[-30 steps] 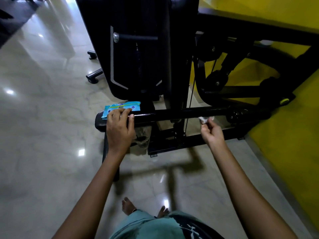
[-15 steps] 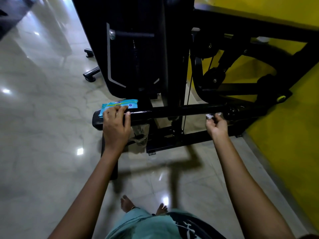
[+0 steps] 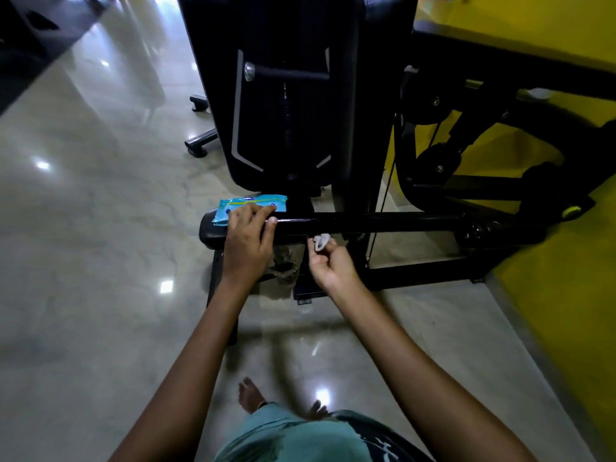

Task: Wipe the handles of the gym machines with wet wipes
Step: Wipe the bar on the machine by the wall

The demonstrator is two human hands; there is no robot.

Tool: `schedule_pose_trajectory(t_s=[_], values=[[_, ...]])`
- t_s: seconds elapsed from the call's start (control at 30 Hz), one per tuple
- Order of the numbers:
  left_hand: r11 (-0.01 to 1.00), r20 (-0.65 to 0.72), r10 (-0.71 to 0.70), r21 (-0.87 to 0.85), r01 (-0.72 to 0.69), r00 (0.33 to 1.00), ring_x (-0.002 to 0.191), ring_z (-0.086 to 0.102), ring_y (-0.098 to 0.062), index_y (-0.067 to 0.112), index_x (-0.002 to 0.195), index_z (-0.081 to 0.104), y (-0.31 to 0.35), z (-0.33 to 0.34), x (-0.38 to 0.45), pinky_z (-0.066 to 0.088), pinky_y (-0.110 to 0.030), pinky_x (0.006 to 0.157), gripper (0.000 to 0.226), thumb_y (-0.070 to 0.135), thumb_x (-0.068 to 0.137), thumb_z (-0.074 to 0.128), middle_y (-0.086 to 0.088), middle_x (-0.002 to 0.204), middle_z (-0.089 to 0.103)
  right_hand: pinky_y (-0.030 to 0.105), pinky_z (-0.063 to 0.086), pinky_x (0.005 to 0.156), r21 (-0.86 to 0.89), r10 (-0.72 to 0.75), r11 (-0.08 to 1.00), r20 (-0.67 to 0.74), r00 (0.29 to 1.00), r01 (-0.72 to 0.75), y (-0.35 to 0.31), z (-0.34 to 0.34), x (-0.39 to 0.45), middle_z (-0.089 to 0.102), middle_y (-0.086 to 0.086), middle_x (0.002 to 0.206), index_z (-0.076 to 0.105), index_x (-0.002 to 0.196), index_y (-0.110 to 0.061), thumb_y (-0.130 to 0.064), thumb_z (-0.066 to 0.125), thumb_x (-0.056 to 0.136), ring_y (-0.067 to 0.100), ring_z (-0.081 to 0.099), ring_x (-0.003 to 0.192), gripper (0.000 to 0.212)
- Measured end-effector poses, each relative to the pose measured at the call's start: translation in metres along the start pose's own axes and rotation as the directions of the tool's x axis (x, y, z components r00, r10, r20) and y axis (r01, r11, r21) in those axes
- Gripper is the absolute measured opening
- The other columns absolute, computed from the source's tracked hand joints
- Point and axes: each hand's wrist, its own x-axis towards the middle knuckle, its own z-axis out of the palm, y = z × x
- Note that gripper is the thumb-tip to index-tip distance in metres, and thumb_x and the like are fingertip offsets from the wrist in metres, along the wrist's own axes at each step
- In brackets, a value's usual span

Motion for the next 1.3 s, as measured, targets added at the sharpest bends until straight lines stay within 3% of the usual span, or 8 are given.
schedule_pose_trajectory(t_s=[0.27,0.4,0.5,0.63,0.7,0.77,1.0,1.3], values=[[0.995,0.035,-0.001,-0.096,0.004,0.999,0.092,0.049,-0.029,0.006,0.112,0.067,-0.004,-0.004,0.006,0.030,-0.020,0.083,0.043,0.033,0.092,0.040,-0.010,0.095,0.057,0.038,0.032,0.110,-0.196,0.016,0.981,0.021,1.000,-0.012,0.020,0.016,-0.010,0.048,0.018,0.074,0.045,0.069,-0.002,0.015,0.027,0.093,0.022,0.049,0.072,0.034],[0.991,0.037,-0.013,-0.132,0.018,0.999,0.095,0.047,-0.025,0.005,0.115,0.066,-0.004,-0.003,0.004,0.031,-0.019,0.085,0.044,0.031,0.094,0.036,-0.011,0.099,0.058,0.026,0.056,0.076,-0.473,0.075,0.881,0.129,0.989,-0.005,0.020,0.019,-0.043,0.057,0.031,0.109,0.056,0.100,0.018,0.010,0.041,0.091,0.027,0.060,0.086,0.019],[0.989,0.026,-0.023,-0.144,0.027,0.999,0.097,0.046,-0.022,0.005,0.115,0.065,-0.005,-0.003,0.003,0.032,-0.020,0.088,0.043,0.029,0.095,0.035,-0.010,0.101,0.059,0.020,0.048,0.066,-0.761,-0.358,0.420,0.361,0.861,0.494,0.016,0.017,-0.047,0.066,0.027,0.103,0.064,0.103,0.012,0.004,0.052,0.087,0.013,0.057,0.077,0.021],[0.989,0.039,-0.020,-0.143,0.025,0.999,0.099,0.045,-0.022,0.005,0.114,0.064,-0.006,-0.002,0.002,0.034,-0.025,0.089,0.042,0.028,0.096,0.034,-0.010,0.104,0.059,0.010,0.040,0.094,-0.519,-0.469,-0.425,0.827,0.309,0.742,0.010,0.025,-0.029,0.065,0.017,0.108,0.064,0.111,0.007,0.011,0.045,0.078,0.020,0.060,0.101,0.038],[0.990,0.051,-0.019,-0.141,0.026,0.999,0.096,0.047,-0.026,0.002,0.108,0.064,-0.007,-0.002,0.002,0.036,-0.029,0.089,0.042,0.028,0.096,0.034,-0.012,0.100,0.058,0.023,0.035,0.104,-0.381,-0.288,-0.646,0.924,0.251,0.662,0.020,0.022,-0.018,0.062,0.021,0.115,0.060,0.115,0.008,0.006,0.045,0.073,0.030,0.056,0.112,0.045],[0.991,0.058,-0.017,-0.133,0.024,0.998,0.093,0.049,-0.032,-0.002,0.101,0.062,-0.007,-0.003,0.001,0.034,-0.030,0.089,0.041,0.026,0.094,0.033,-0.016,0.097,0.057,0.038,0.031,0.108,-0.291,-0.092,-0.783,0.928,0.361,0.550,0.033,0.012,-0.012,0.056,0.024,0.125,0.053,0.124,0.008,0.005,0.054,0.071,0.036,0.050,0.122,0.053],[0.989,0.059,-0.037,-0.138,0.045,0.998,0.096,0.050,-0.030,0.000,0.102,0.061,-0.007,-0.002,0.000,0.033,-0.026,0.089,0.041,0.028,0.096,0.032,-0.014,0.101,0.057,0.037,0.054,0.071,-0.090,0.000,-0.913,0.975,0.223,0.397,0.011,0.017,-0.008,0.068,0.011,0.105,0.070,0.102,-0.005,-0.001,0.054,0.069,0.033,0.063,0.090,0.037],[0.989,0.047,-0.015,-0.143,0.021,0.999,0.102,0.048,-0.025,0.008,0.111,0.063,-0.005,-0.006,0.000,0.033,-0.023,0.091,0.040,0.028,0.097,0.032,-0.008,0.104,0.058,0.024,0.047,0.048,-0.192,-0.076,-0.816,0.971,0.229,0.545,0.000,0.018,-0.017,0.065,0.005,0.082,0.067,0.066,-0.004,0.006,0.072,0.066,0.024,0.057,0.076,0.011]])
